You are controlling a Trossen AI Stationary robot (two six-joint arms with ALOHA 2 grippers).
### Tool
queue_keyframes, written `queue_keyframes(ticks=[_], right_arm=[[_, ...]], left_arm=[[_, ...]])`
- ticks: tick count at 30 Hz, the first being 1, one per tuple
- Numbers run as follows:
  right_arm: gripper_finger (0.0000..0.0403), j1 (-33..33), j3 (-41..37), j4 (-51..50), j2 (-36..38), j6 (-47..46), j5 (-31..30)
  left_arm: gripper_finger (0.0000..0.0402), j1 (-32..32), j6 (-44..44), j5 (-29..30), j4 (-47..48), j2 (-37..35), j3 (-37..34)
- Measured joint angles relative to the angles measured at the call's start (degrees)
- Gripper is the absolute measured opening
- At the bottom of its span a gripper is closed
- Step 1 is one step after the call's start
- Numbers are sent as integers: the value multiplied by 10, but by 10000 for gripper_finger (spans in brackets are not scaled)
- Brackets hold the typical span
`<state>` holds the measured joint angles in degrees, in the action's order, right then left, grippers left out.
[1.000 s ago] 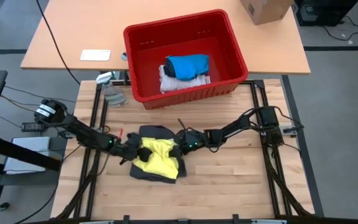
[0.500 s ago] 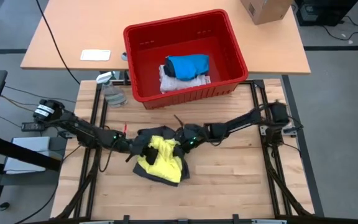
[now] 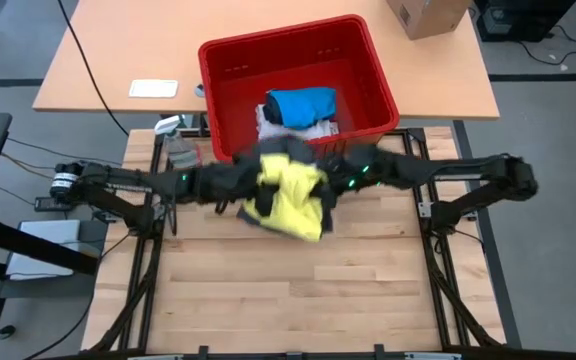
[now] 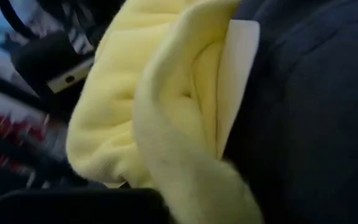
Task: Fold Laundry from Bin
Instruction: Put the stacked clothes into the red laundry bin
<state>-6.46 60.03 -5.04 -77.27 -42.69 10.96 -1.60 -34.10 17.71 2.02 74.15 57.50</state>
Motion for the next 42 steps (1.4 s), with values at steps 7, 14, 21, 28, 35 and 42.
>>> queue_keyframes(ticks=[7,14,21,28,35,42], right_arm=[[92,-100,1,6,80,76,-8],[92,-244,1,99,52,96,69],[92,-374,96,114,-55,146,92],[92,-452,213,78,-224,164,103],[181,-505,269,-7,-344,148,139],[333,-550,281,-64,-350,107,109]], left_arm=[[88,100,81,-21,-14,35,116],[88,205,132,-39,18,122,237],[91,317,155,-48,34,202,330],[92,431,118,-145,41,313,374],[132,493,110,-232,128,396,403],[219,541,146,-287,238,408,404]])
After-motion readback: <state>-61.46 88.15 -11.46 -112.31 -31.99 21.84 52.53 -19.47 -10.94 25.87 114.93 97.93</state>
